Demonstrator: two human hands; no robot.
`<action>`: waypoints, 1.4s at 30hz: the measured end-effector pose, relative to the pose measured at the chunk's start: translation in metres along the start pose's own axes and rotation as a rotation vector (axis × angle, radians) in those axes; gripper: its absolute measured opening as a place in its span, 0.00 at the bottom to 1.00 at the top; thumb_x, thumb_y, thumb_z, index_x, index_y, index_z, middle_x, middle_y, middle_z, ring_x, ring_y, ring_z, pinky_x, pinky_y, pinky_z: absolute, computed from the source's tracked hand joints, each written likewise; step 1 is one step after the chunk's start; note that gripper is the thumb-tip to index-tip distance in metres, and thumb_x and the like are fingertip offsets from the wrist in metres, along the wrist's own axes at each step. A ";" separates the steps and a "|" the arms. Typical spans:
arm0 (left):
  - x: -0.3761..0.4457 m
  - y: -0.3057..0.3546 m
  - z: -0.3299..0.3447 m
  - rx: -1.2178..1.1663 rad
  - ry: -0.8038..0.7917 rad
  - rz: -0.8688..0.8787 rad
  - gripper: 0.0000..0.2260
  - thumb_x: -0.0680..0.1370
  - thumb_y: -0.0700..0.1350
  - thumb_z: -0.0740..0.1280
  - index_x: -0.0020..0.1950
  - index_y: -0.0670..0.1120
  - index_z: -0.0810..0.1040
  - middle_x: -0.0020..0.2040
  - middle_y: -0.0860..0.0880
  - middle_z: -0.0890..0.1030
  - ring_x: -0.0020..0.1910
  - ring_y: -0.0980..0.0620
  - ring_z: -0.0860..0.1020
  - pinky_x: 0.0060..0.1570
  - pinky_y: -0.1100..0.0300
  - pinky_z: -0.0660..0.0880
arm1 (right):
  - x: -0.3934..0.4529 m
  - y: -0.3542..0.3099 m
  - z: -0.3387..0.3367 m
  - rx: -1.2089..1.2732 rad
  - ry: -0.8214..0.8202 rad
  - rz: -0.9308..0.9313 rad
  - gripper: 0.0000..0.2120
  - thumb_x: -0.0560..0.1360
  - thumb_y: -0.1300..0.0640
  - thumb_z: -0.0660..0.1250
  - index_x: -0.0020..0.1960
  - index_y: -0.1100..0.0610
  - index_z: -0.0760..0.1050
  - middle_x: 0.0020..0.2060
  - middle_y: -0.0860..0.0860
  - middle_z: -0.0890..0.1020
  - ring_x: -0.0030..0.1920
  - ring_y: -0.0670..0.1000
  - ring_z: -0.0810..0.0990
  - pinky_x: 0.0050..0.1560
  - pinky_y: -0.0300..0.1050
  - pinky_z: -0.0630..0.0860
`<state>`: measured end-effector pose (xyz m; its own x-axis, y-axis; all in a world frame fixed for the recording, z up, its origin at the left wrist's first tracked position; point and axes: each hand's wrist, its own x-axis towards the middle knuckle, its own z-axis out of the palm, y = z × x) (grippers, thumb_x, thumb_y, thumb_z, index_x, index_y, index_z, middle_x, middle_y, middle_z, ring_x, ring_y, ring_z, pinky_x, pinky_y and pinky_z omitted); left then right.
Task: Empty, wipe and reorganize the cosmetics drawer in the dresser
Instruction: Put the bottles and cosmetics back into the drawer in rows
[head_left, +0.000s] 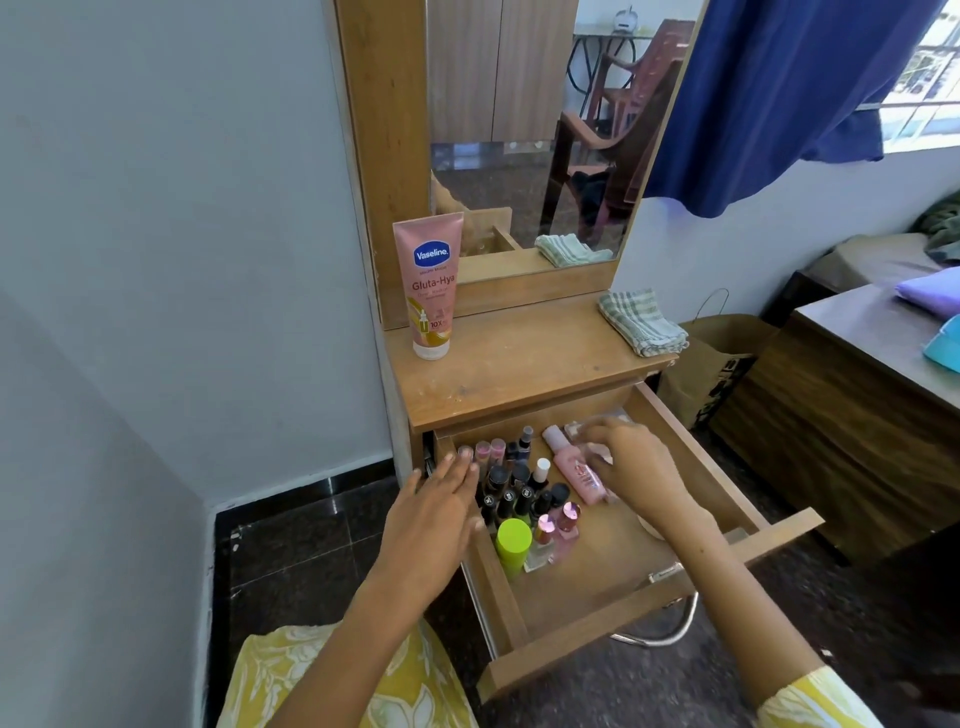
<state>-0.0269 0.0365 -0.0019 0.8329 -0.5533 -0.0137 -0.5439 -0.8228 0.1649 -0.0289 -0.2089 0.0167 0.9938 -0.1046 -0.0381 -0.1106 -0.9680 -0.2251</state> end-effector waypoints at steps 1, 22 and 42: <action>0.004 0.000 -0.007 -0.012 0.076 0.010 0.26 0.82 0.52 0.53 0.77 0.50 0.46 0.77 0.52 0.44 0.75 0.56 0.41 0.73 0.53 0.42 | -0.003 -0.010 -0.003 0.054 0.084 -0.019 0.13 0.77 0.55 0.63 0.61 0.50 0.77 0.61 0.48 0.78 0.59 0.51 0.75 0.55 0.46 0.73; 0.115 -0.013 -0.149 0.189 0.799 0.066 0.07 0.72 0.36 0.72 0.50 0.40 0.80 0.44 0.42 0.79 0.44 0.44 0.75 0.44 0.52 0.72 | 0.024 -0.078 -0.015 0.350 0.437 -0.139 0.07 0.75 0.53 0.68 0.52 0.49 0.80 0.55 0.41 0.79 0.54 0.45 0.78 0.48 0.41 0.73; 0.025 0.055 -0.091 -0.937 0.775 0.054 0.08 0.70 0.44 0.74 0.47 0.54 0.82 0.36 0.56 0.79 0.40 0.55 0.76 0.45 0.40 0.76 | -0.033 -0.013 -0.052 0.529 0.498 -0.434 0.14 0.67 0.62 0.76 0.51 0.58 0.78 0.47 0.46 0.81 0.48 0.44 0.80 0.49 0.45 0.79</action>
<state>-0.0265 -0.0108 0.0969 0.8262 -0.0958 0.5552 -0.5619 -0.2115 0.7997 -0.0591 -0.2049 0.0711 0.8259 0.0434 0.5621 0.4134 -0.7246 -0.5514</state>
